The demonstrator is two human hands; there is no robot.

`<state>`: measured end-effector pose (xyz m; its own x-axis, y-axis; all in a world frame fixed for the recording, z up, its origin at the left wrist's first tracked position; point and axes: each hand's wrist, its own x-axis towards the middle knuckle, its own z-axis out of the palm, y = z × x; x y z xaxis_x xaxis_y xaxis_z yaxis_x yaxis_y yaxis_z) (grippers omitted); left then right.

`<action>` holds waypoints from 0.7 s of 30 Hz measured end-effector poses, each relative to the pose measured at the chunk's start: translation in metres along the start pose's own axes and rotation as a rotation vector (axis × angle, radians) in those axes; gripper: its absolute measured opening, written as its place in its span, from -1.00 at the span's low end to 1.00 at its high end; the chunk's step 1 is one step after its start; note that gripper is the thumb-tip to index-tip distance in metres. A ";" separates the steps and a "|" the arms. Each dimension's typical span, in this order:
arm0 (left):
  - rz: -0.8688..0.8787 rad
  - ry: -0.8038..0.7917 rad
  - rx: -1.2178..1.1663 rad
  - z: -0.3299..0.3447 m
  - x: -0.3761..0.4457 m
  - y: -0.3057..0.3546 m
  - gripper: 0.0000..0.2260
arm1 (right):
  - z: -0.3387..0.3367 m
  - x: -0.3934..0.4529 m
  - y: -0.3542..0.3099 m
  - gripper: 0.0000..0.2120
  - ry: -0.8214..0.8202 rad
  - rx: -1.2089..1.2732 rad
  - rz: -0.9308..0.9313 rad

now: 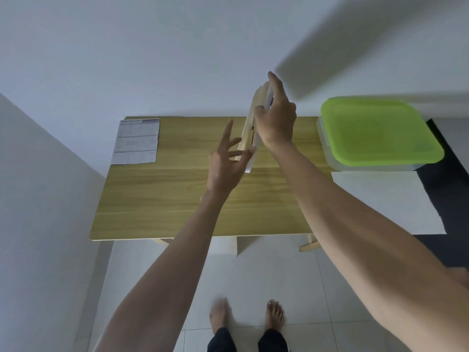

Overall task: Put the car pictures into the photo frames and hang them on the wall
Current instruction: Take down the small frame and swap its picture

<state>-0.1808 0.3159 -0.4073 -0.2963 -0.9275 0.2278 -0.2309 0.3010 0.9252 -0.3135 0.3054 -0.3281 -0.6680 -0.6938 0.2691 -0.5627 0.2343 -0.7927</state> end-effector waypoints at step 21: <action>-0.546 -0.076 -0.198 -0.030 0.001 -0.092 -0.27 | 0.029 -0.035 0.104 -0.40 -0.220 0.260 0.405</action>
<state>-0.1319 0.2802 -0.4833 -0.2505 -0.9159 -0.3136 -0.1933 -0.2701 0.9432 -0.3342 0.3342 -0.4362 -0.6733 -0.7157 -0.1855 -0.1230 0.3558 -0.9264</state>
